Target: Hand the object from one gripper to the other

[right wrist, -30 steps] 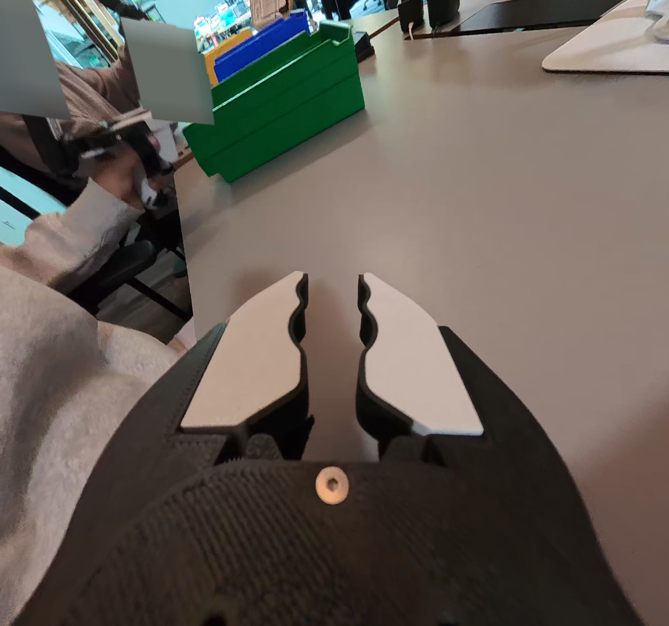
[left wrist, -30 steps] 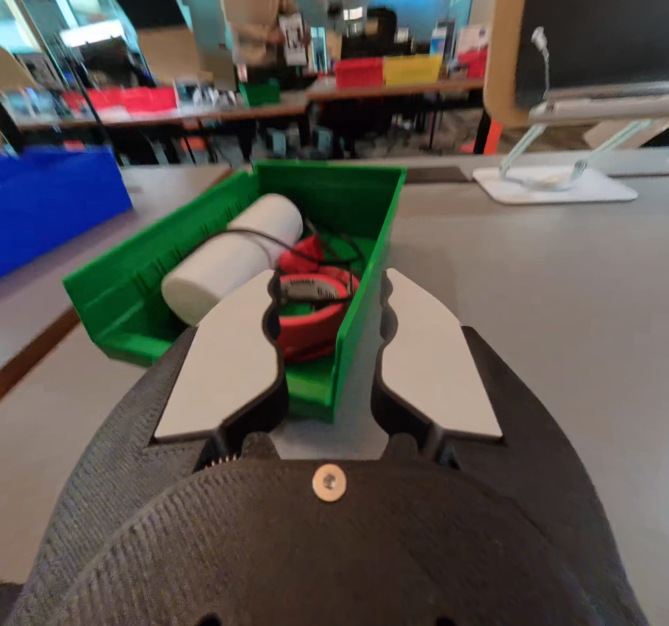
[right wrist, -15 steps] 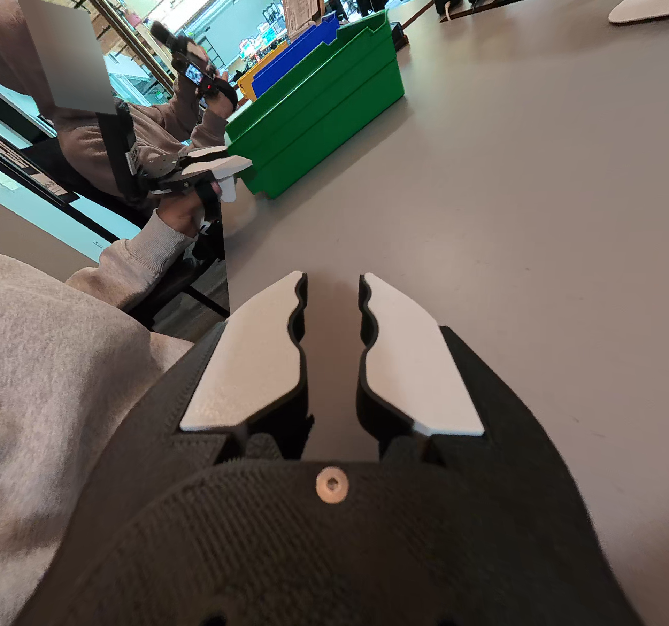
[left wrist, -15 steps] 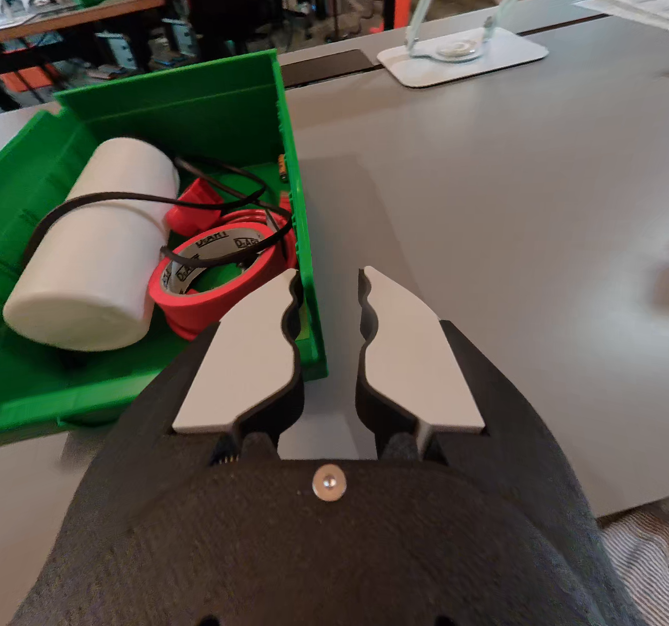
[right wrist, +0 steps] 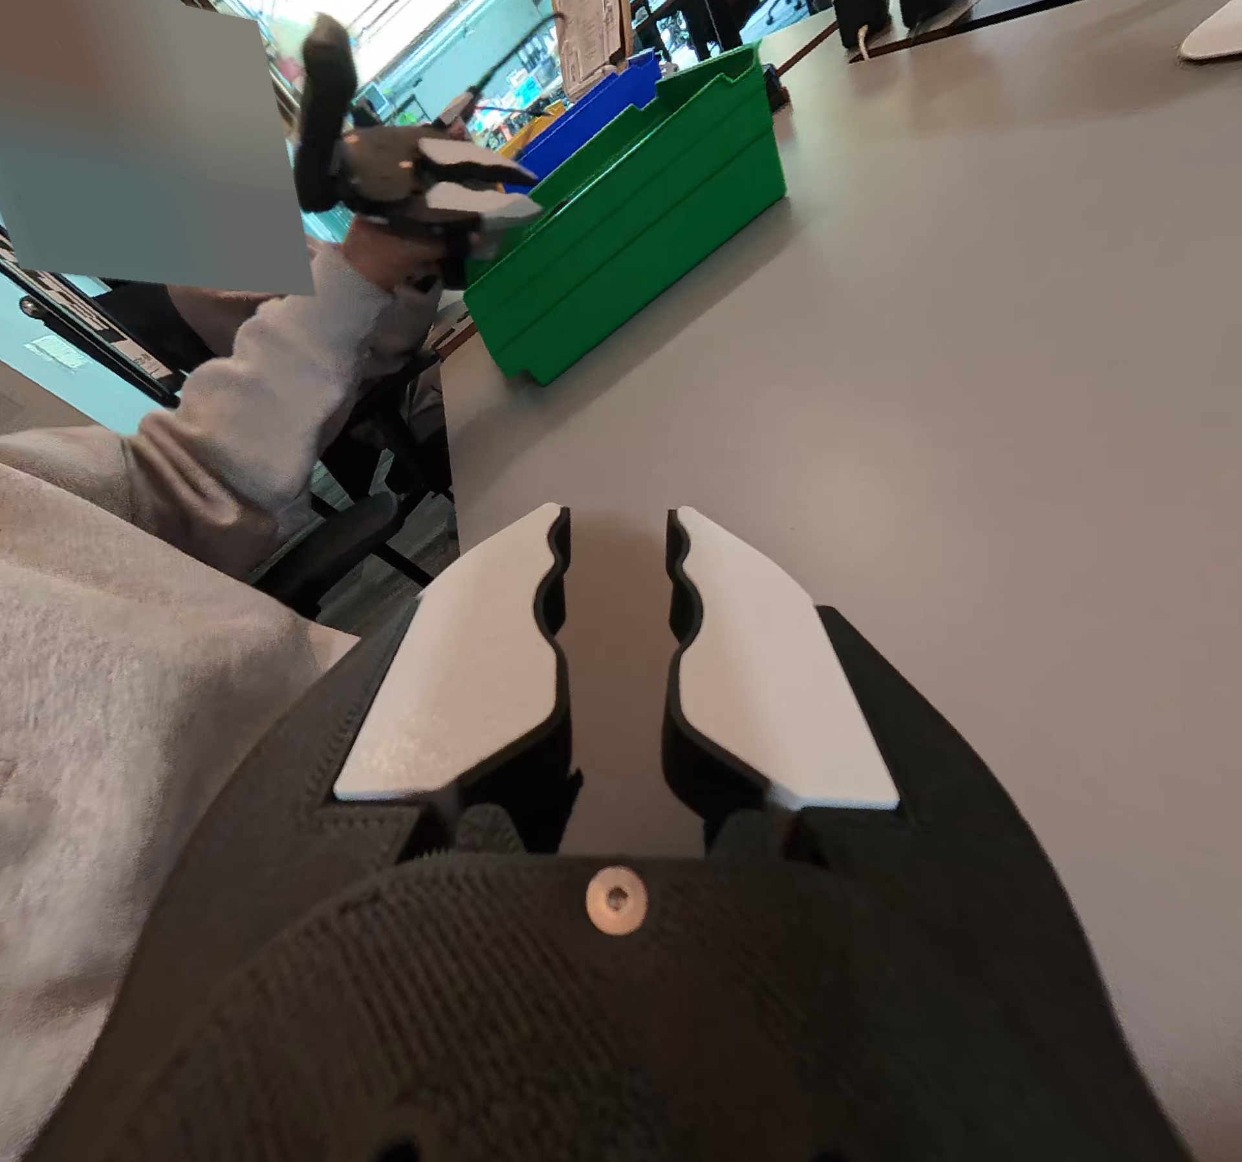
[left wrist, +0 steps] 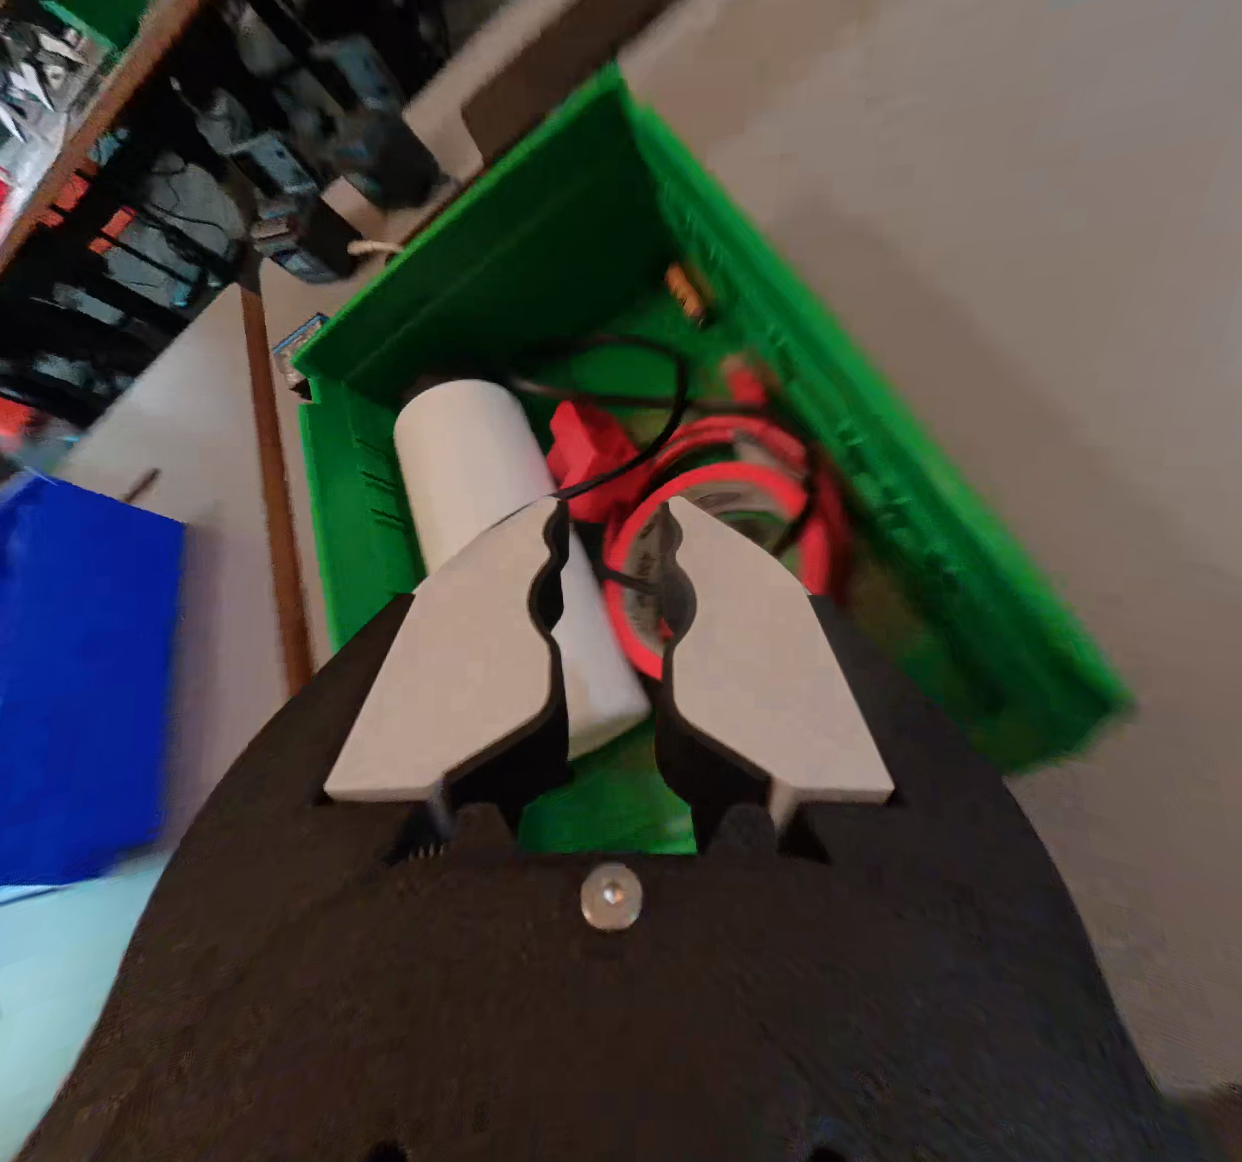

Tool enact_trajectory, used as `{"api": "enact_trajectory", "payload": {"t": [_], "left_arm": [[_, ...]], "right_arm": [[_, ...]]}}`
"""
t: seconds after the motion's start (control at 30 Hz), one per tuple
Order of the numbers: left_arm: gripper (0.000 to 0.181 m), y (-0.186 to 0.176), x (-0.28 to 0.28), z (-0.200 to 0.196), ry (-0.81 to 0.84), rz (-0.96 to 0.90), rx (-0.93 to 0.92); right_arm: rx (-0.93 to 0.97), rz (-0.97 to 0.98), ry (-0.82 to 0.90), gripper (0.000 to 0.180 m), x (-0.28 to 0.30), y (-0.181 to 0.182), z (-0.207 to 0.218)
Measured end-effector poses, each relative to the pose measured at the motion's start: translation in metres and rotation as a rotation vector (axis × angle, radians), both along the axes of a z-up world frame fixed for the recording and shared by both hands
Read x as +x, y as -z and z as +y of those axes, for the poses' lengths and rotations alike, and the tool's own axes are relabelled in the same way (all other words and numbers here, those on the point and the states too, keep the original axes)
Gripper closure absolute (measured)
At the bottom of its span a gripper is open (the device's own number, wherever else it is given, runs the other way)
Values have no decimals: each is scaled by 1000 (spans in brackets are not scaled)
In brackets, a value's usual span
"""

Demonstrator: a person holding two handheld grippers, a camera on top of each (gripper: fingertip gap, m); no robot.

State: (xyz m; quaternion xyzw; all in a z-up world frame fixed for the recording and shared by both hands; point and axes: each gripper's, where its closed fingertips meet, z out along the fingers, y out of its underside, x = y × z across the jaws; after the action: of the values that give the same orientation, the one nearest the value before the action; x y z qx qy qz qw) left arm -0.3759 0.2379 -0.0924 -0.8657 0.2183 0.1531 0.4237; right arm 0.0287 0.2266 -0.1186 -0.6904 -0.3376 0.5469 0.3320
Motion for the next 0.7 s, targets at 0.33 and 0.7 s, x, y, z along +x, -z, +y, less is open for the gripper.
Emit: {"api": "enact_trajectory", "payload": {"t": [0.33, 0.7], "left_arm": [[172, 66, -50, 54, 67, 432, -370], [176, -169, 28, 32, 190, -33, 362]], "right_arm": [[-2, -15, 37, 152, 2, -4, -17], [-66, 67, 81, 149, 5, -19, -7]]}}
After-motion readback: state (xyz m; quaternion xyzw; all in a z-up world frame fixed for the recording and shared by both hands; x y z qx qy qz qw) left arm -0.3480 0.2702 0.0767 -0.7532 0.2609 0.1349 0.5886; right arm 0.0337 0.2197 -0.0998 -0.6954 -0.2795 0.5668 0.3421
